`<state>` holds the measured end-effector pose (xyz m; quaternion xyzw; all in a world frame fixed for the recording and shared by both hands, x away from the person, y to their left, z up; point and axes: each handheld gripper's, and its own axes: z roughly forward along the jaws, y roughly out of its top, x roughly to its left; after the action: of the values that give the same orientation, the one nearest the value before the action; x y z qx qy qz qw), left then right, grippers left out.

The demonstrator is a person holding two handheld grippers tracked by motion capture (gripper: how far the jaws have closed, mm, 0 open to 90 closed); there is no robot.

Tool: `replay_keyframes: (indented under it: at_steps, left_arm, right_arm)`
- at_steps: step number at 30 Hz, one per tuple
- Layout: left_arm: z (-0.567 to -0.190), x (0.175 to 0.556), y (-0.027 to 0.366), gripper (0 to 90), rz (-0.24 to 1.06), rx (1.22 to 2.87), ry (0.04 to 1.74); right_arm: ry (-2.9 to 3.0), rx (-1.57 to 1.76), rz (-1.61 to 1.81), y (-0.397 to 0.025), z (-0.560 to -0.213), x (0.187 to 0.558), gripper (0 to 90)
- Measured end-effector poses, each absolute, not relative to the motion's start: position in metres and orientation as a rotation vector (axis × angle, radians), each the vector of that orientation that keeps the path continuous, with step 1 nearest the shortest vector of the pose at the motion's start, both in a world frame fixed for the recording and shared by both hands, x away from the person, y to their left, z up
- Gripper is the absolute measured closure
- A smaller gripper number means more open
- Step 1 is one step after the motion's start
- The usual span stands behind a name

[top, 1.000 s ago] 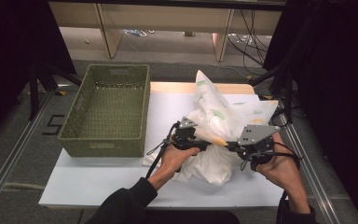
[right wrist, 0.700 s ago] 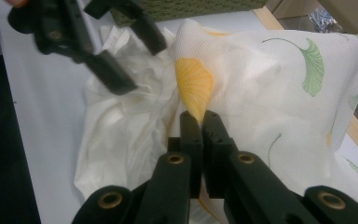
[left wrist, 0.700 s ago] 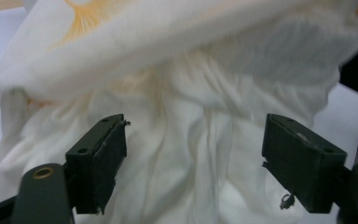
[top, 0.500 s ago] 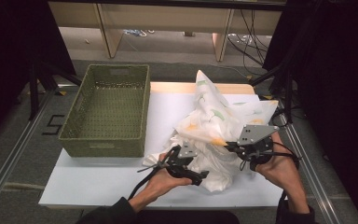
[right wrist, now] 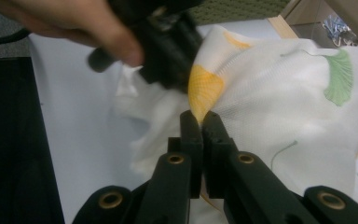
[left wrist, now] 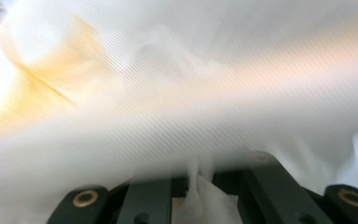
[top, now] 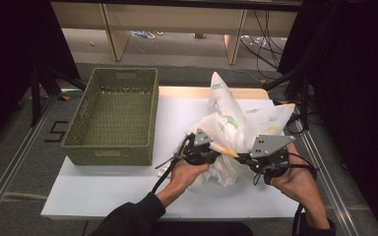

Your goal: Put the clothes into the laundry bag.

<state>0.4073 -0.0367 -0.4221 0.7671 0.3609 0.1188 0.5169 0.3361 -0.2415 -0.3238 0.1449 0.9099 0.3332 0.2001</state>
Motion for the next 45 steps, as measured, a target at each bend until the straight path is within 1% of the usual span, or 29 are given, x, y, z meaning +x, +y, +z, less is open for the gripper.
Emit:
replay_keyframes:
  at_steps: [4, 5, 6, 8, 10, 11, 13, 14, 17, 18, 21, 23, 25, 27, 28, 30, 32, 34, 37, 38, 39, 40, 41, 42, 43, 44, 45]
  left_arm:
    - [-0.424, 0.430, -0.034, 77.8, 0.257, 1.754, 0.961]
    - [-0.428, 0.433, -0.034, 77.3, 0.225, 1.737, 0.981]
    - [-0.431, 0.435, -0.034, 76.4, 0.191, 1.743, 0.988]
    - [-0.436, 0.434, -0.033, 73.3, 0.188, 1.746, 0.990]
    - [-0.436, 0.431, -0.030, 67.2, 0.164, 1.763, 0.976]
    - [-0.436, 0.429, -0.028, 62.5, 0.155, 1.768, 0.971]
    - [-0.434, 0.422, -0.022, 49.6, 0.147, 1.786, 0.954]
    - [-0.432, 0.417, -0.017, 44.7, 0.145, 1.794, 0.949]
    - [-0.426, 0.402, 0.000, 34.5, 0.200, 1.838, 0.897]
    - [-0.423, 0.398, 0.006, 32.6, 0.215, 1.859, 0.877]
    - [-0.419, 0.391, 0.025, 30.0, 0.339, 1.903, 0.862]
    - [-0.423, 0.394, 0.032, 29.0, 0.354, 1.920, 0.891]
    - [-0.428, 0.399, 0.037, 25.7, 0.355, 1.949, 0.888]
    - [-0.436, 0.405, 0.036, 24.5, 0.403, 1.980, 0.876]
    - [-0.440, 0.410, 0.036, 22.4, 0.415, 1.999, 0.889]
    - [-0.447, 0.418, 0.032, 20.5, 0.422, 1.991, 0.932]
    - [-0.451, 0.425, 0.028, 18.3, 0.427, 2.005, 0.907]
    - [-0.457, 0.434, 0.025, 18.8, 0.438, 2.021, 0.880]
    - [-0.470, 0.448, 0.019, 15.5, 0.337, 2.040, 0.922]
    - [-0.474, 0.450, 0.017, 17.6, 0.311, 2.034, 0.933]
    - [-0.477, 0.451, 0.015, 25.9, 0.278, 2.031, 0.918]
    - [-0.478, 0.450, 0.014, 40.5, 0.240, 2.040, 0.888]
    - [-0.478, 0.449, 0.012, 49.5, 0.199, 2.034, 0.874]
    - [-0.477, 0.447, 0.011, 61.5, 0.160, 2.028, 0.858]
    - [-0.477, 0.445, 0.009, 68.4, 0.121, 2.000, 0.852]
    - [-0.476, 0.442, 0.008, 73.3, 0.105, 1.994, 0.847]
    - [-0.475, 0.440, 0.006, 75.4, 0.084, 1.982, 0.846]
  right_arm:
    - [2.558, 0.402, 0.901, -0.237, -0.327, 0.332, 89.7]
    - [2.564, 0.408, 0.888, -0.236, -0.330, 0.333, 89.7]
    - [2.579, 0.417, 0.876, -0.236, -0.334, 0.335, 89.7]
    - [2.608, 0.434, 0.851, -0.236, -0.343, 0.340, 89.6]
    - [2.625, 0.451, 0.848, -0.237, -0.350, 0.344, 89.6]
    - [2.635, 0.463, 0.850, -0.237, -0.352, 0.345, 89.6]
    - [2.645, 0.478, 0.843, -0.238, -0.354, 0.345, 89.6]
    - [2.647, 0.478, 0.842, -0.238, -0.354, 0.346, 89.6]
    - [2.659, 0.474, 0.838, -0.239, -0.358, 0.346, 89.6]
    - [2.665, 0.486, 0.835, -0.239, -0.359, 0.346, 89.6]
    - [2.662, 0.488, 0.838, -0.238, -0.361, 0.347, 89.5]
    - [2.678, 0.490, 0.825, -0.236, -0.364, 0.347, 89.5]
    - [2.694, 0.480, 0.814, -0.233, -0.370, 0.350, 89.5]
    - [2.704, 0.480, 0.803, -0.230, -0.373, 0.351, 89.5]
    - [2.706, 0.473, 0.804, -0.229, -0.374, 0.351, 89.5]
    - [2.705, 0.475, 0.805, -0.230, -0.374, 0.351, 89.5]
    - [2.701, 0.471, 0.808, -0.232, -0.373, 0.351, 89.5]
    - [2.694, 0.463, 0.812, -0.234, -0.372, 0.352, 89.5]
    - [2.701, 0.479, 0.814, -0.235, -0.372, 0.351, 89.5]
    - [2.702, 0.483, 0.813, -0.235, -0.372, 0.351, 89.5]
    - [2.702, 0.485, 0.814, -0.235, -0.372, 0.351, 89.5]
    - [2.708, 0.489, 0.814, -0.235, -0.372, 0.351, 89.5]
    - [2.716, 0.489, 0.816, -0.235, -0.372, 0.351, 89.4]
    - [2.714, 0.489, 0.812, -0.235, -0.373, 0.351, 89.4]
    - [2.713, 0.529, 0.802, -0.235, -0.373, 0.349, 89.4]
    - [2.715, 0.529, 0.800, -0.235, -0.374, 0.349, 89.4]
    - [2.709, 0.466, 0.798, -0.236, -0.374, 0.352, 89.4]
